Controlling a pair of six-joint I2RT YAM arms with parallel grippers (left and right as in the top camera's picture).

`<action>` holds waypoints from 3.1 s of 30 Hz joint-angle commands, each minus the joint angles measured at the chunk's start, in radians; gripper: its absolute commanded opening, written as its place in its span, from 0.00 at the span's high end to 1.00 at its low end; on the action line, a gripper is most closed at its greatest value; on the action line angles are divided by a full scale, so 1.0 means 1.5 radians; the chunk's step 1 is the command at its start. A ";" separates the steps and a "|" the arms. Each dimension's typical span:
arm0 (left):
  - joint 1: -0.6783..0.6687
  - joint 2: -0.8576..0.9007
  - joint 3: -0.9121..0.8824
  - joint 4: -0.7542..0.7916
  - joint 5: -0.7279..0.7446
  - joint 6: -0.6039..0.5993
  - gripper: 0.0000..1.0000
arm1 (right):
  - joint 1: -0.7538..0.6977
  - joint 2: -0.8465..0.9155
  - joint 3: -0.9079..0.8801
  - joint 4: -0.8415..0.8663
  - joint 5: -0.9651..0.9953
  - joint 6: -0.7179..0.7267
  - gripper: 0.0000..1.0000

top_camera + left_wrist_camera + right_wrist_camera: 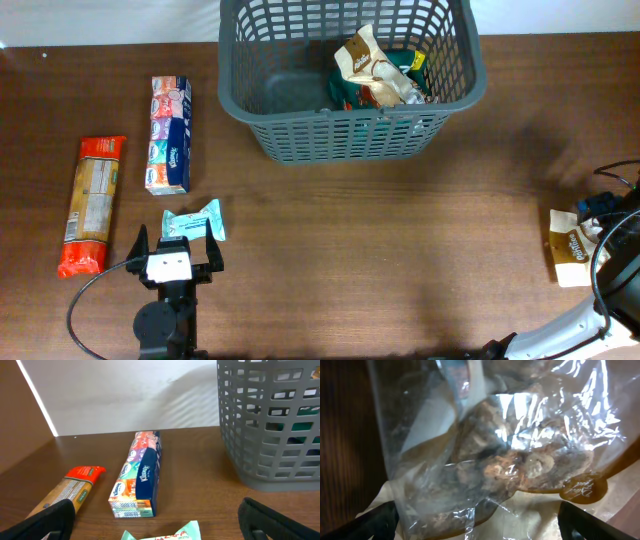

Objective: Pack container
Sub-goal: 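Move the right gripper to the brown-and-white snack pouch, then lower the right gripper and grasp the brown-and-white mushroom pouch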

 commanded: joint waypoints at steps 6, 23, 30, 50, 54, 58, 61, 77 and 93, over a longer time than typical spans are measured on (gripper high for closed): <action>0.002 -0.004 -0.003 -0.001 0.005 -0.006 0.01 | -0.004 -0.005 -0.016 0.038 -0.016 -0.069 0.01; 0.002 -0.004 -0.003 -0.001 0.005 -0.006 0.01 | -0.004 -0.004 -0.140 0.139 -0.081 -0.082 0.96; 0.002 -0.004 -0.003 -0.001 0.005 -0.006 0.01 | -0.004 -0.004 -0.140 0.136 -0.081 -0.082 0.96; 0.002 -0.004 -0.003 -0.001 0.005 -0.006 0.01 | 0.022 -0.004 -0.121 0.137 -0.119 -0.194 0.01; 0.002 -0.004 -0.003 -0.001 0.005 -0.006 0.01 | 0.055 -0.004 -0.081 0.115 -0.097 -0.201 0.01; 0.002 -0.004 -0.003 -0.001 0.005 -0.006 0.01 | 0.101 -0.004 -0.023 0.077 -0.019 -0.201 0.01; 0.002 -0.004 -0.003 -0.001 0.005 -0.006 0.01 | 0.125 -0.004 0.016 0.051 0.038 -0.201 0.01; 0.002 -0.004 -0.003 -0.001 0.005 -0.006 0.01 | 0.136 -0.004 0.138 -0.028 0.119 -0.204 0.01; 0.002 -0.004 -0.003 -0.001 0.005 -0.006 0.01 | 0.098 -0.004 0.137 -0.027 0.178 -0.201 0.01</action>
